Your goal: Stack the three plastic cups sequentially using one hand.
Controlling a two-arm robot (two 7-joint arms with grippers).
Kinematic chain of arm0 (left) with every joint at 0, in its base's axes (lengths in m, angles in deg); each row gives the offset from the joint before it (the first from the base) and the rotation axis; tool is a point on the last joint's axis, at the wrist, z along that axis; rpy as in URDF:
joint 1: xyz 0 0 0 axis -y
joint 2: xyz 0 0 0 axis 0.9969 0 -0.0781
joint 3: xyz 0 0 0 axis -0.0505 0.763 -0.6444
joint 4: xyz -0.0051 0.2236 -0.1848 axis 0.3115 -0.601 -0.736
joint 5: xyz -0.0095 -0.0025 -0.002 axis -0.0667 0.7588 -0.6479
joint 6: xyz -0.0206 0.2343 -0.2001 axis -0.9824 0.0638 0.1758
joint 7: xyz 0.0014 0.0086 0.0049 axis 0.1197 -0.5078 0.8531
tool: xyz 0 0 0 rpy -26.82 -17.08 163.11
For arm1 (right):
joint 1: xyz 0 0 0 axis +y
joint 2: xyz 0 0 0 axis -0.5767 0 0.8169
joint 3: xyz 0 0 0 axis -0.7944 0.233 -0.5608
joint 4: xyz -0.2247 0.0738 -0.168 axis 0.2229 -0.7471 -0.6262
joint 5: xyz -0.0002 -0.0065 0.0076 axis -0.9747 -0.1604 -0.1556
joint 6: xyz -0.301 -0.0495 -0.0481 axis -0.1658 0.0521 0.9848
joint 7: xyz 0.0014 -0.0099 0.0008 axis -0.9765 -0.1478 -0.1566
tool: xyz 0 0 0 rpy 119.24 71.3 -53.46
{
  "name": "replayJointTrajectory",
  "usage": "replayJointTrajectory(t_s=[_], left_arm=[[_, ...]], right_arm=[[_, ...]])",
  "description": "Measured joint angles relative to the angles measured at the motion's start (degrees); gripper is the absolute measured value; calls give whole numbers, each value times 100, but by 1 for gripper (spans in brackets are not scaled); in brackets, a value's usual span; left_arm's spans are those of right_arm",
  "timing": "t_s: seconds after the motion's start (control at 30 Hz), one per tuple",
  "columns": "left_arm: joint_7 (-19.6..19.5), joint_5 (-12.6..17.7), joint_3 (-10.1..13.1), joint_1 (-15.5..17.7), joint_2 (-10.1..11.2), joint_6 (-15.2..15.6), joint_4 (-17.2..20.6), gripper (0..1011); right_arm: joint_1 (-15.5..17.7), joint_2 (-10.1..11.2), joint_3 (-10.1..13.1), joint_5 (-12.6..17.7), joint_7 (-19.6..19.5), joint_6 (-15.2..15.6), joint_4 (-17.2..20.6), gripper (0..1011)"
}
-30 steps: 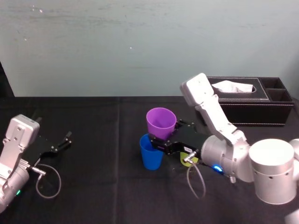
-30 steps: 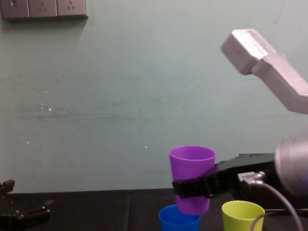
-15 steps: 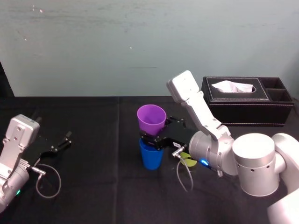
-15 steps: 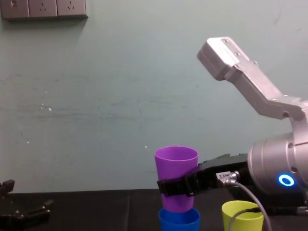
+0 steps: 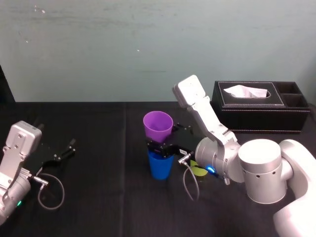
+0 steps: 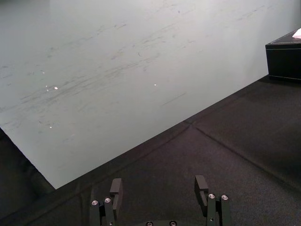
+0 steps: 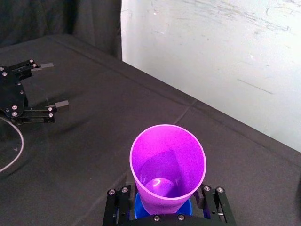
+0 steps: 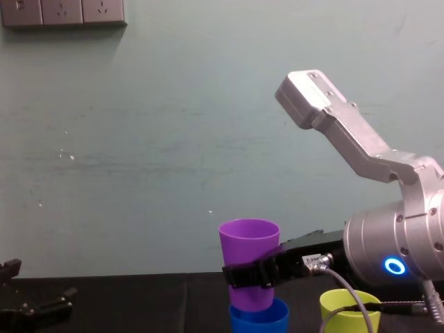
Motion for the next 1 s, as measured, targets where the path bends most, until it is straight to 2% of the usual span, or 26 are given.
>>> replayJointTrajectory(t_s=[0.63,1.0], left_arm=[[0,0,0,0,0,0,0,1000],[0,0,0,0,0,0,0,1000]], right_arm=[[-33,-235,100,-151,-64,-94,-401,707],[24,-279,161,-178,-57,-53,-400,708]])
